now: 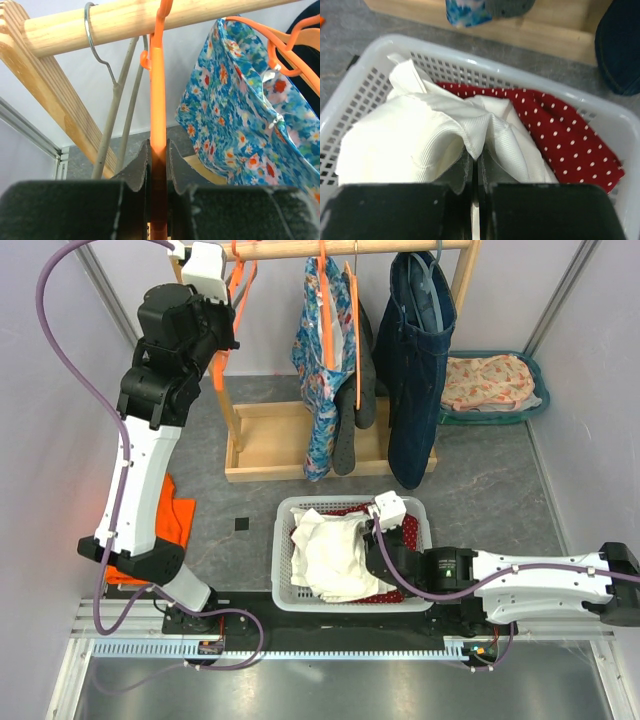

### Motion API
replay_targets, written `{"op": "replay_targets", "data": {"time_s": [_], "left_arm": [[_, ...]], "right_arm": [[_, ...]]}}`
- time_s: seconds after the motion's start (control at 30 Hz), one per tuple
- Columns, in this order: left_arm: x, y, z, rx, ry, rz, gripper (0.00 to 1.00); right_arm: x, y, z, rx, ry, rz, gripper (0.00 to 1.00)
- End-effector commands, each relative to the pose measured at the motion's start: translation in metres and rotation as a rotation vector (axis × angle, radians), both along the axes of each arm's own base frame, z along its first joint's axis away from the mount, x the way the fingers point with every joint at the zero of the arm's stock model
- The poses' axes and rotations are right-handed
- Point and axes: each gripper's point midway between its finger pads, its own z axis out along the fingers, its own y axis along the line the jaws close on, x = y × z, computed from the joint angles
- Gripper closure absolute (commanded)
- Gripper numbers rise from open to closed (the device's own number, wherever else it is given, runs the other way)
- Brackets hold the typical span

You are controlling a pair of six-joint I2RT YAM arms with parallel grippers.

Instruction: Remove the skirt from the hanger

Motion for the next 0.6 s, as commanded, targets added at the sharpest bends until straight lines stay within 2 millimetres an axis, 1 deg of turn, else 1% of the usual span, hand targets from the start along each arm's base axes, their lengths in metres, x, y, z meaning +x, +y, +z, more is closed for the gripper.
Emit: {"op": "replay_targets", "data": {"time_s": [0.0,0.07,0.1,0.23,0.27,0.3,0.37,0.43,0.47,0.5,0.57], "left_arm": [[0.009,0.012,0.024,-0.017,-0.088,0.060,0.98],[0.015,0.015,0.017,-0.015,-0.072,0.075,0.98],[0.019,0.016,0.010,-0.008,-0.056,0.080,0.98],[0.029,0.030,-0.008,-0.004,-0.015,0.118,0.98],[0.030,0.032,-0.010,-0.007,-0.010,0.125,0.98],[0.032,0.034,-0.017,-0.005,0.005,0.128,0.98],[0.033,0.036,-0.020,-0.007,0.013,0.131,0.98],[0.035,0.034,-0.030,-0.003,0.036,0.126,0.98],[0.033,0.033,-0.031,-0.002,0.042,0.120,0.98],[0.033,0.033,-0.037,0.000,0.057,0.115,0.98],[0.028,0.031,-0.037,-0.001,0.058,0.102,0.98]], "right_arm": [[-0.009,0.004,-0.019,0.064,0.088,-0.003,1.00],[-0.010,0.003,-0.025,0.068,0.100,-0.010,1.00],[-0.010,0.002,-0.027,0.067,0.104,-0.015,1.00],[-0.011,-0.003,-0.031,0.070,0.118,-0.033,1.00],[-0.010,-0.004,-0.031,0.076,0.119,-0.040,1.00],[-0.010,-0.006,-0.028,0.082,0.113,-0.046,1.00],[-0.009,-0.008,-0.026,0.092,0.110,-0.050,1.00],[-0.009,-0.011,-0.021,0.103,0.103,-0.057,1.00],[-0.008,-0.012,-0.019,0.108,0.100,-0.060,1.00],[-0.008,-0.014,-0.017,0.110,0.097,-0.064,1.00],[-0.007,-0.016,-0.013,0.117,0.092,-0.070,1.00]]}}
